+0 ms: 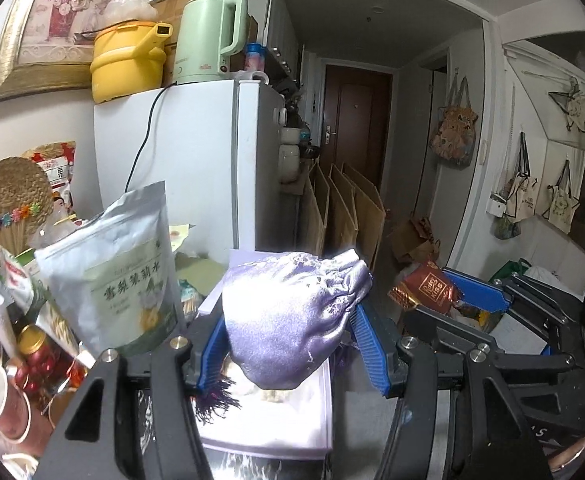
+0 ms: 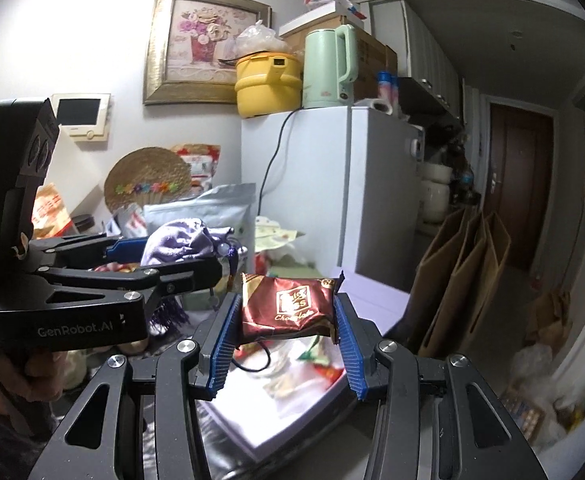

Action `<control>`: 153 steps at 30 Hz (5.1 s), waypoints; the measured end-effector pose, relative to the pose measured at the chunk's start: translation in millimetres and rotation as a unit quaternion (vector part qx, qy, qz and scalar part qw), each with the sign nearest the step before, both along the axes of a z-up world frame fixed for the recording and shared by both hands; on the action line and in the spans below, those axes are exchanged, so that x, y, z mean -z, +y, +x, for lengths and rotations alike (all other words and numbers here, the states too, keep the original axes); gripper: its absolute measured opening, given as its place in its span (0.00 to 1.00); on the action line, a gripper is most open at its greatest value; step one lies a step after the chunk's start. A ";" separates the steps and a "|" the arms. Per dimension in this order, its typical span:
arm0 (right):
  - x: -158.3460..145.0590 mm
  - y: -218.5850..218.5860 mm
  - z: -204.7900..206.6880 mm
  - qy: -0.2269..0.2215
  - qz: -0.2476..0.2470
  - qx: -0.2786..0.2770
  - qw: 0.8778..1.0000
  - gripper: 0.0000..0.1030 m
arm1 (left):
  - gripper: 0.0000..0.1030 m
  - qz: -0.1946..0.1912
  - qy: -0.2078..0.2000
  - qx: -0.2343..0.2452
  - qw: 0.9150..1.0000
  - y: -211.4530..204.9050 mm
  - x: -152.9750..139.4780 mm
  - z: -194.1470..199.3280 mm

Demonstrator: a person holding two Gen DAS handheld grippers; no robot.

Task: Organize soft objects
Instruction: 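Lift the pouch and chocolate square and carry both toward the white box, then lower the pouch and chocolate into the box and open both grippers, then raise both open grippers out of the box and back from it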

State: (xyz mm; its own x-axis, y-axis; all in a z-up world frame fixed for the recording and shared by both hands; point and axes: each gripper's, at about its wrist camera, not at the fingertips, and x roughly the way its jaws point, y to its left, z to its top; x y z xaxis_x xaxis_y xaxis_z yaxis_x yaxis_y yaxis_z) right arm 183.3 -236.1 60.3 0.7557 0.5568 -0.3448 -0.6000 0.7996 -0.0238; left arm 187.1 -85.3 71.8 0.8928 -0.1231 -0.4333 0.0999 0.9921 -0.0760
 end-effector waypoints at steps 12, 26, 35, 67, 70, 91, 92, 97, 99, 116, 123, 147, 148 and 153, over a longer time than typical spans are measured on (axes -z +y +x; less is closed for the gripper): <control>6.3 19.6 69.9 0.014 -0.012 0.004 1.000 0.45 | 0.55 0.000 0.025 -0.019 1.000 19.5 16.0 70.9; 57.6 41.7 128.0 0.075 -0.041 0.001 0.996 0.45 | 0.55 0.020 0.097 -0.041 0.994 26.0 71.9 132.4; 94.8 47.8 155.0 0.113 -0.059 0.009 0.992 0.45 | 0.55 0.047 0.133 -0.063 0.988 30.2 111.4 159.0; 165.1 55.7 197.5 0.197 -0.068 0.014 0.978 0.45 | 0.60 0.086 0.250 -0.089 0.960 37.5 192.4 200.6; 165.9 55.0 198.2 0.199 -0.066 0.015 0.978 0.45 | 0.60 0.093 0.262 -0.090 0.956 36.3 197.0 204.7; 164.2 53.3 198.7 0.206 -0.066 0.009 0.976 0.45 | 0.77 0.073 0.228 -0.126 0.963 41.9 161.0 177.2; 164.1 53.2 199.2 0.207 -0.067 0.009 0.976 0.45 | 0.77 0.074 0.227 -0.128 0.963 42.0 159.4 175.1; 168.2 57.2 201.4 0.216 -0.079 0.004 0.973 0.47 | 0.77 0.081 0.216 -0.136 0.963 45.5 152.3 166.0; 171.5 60.3 200.9 0.216 -0.085 0.002 0.973 0.47 | 0.77 0.088 0.214 -0.141 0.963 47.2 150.7 164.4; 147.6 63.6 186.2 0.194 -0.089 0.008 0.977 0.70 | 0.77 0.084 0.195 -0.149 0.966 56.0 129.1 146.8; 116.5 60.5 173.5 0.176 -0.065 0.010 0.982 0.70 | 0.77 0.079 0.163 -0.150 0.972 54.8 98.7 130.9; 0.6 21.9 69.5 0.063 -0.020 0.057 0.996 0.87 | 1.00 0.084 0.005 -0.131 0.988 31.6 -5.3 29.6; -2.9 20.2 64.6 0.060 -0.019 0.060 0.996 0.88 | 1.00 0.086 0.001 -0.128 0.988 30.1 -8.3 24.8; -18.2 13.0 39.2 0.042 -0.013 0.076 0.996 0.93 | 1.00 0.089 -0.020 -0.114 0.989 24.9 -19.2 0.2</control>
